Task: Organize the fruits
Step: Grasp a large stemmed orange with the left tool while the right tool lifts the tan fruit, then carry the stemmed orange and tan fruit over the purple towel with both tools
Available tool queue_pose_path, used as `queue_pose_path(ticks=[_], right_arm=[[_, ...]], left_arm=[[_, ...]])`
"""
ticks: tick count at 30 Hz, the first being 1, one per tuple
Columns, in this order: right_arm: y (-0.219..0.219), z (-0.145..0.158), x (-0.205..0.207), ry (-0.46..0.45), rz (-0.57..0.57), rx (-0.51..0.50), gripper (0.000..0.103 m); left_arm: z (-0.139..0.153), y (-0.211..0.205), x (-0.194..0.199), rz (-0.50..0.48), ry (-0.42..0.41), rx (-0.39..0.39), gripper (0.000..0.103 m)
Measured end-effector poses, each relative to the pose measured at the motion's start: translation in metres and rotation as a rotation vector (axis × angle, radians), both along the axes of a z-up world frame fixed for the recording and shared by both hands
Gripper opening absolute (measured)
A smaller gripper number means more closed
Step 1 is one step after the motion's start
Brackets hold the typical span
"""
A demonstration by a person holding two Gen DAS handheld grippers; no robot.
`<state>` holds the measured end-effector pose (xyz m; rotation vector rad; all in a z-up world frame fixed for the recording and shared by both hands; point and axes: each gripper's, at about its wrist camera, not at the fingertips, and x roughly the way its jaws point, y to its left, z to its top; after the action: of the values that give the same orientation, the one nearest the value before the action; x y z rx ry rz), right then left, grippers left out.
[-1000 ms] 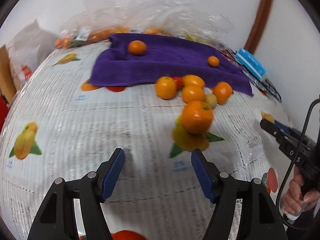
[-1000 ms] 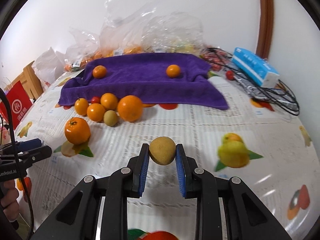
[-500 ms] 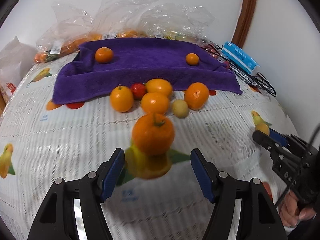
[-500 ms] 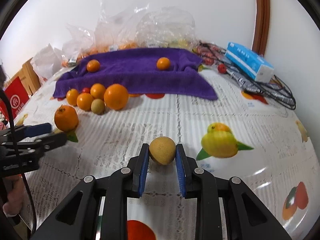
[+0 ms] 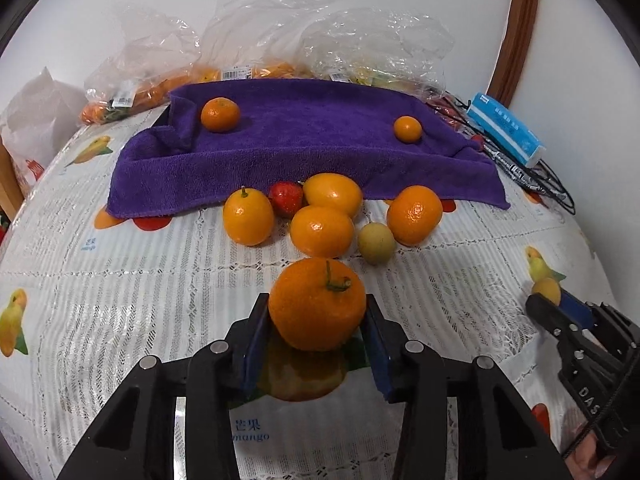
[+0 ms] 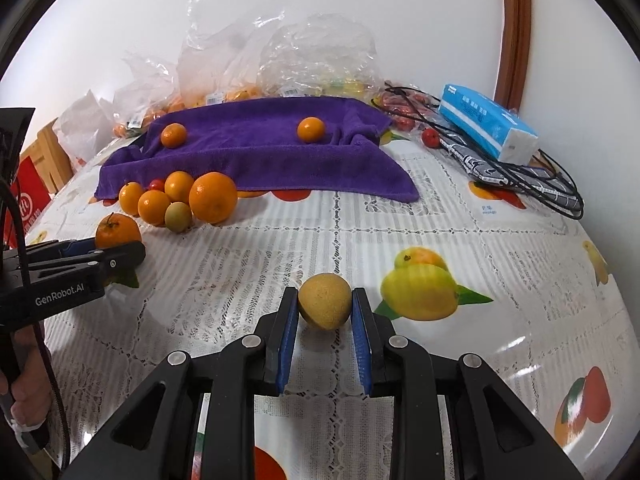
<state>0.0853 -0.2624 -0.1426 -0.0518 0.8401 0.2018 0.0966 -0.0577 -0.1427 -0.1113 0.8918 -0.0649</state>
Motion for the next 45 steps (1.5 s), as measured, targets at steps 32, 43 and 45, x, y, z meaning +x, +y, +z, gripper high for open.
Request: queue_pose_path(ticks=[32,43,45], right_arm=[[0.037,0.07,-0.003,-0.081,0.039,0.08,0.026],[0.041,0.085,0.014,-0.09,0.037,0.094,0.026],[0.04,0.086,0.018,-0.088,0.024,0.097,0.026]], left_arm=[[0.047,0.068,-0.05,0.157,-0.041,-0.041,0.041],[0.069,0.075,-0.034,0.172,-0.09,-0.01,0.041],[0.07,0.075,-0.03,0.174,-0.093,0.006,0.041]])
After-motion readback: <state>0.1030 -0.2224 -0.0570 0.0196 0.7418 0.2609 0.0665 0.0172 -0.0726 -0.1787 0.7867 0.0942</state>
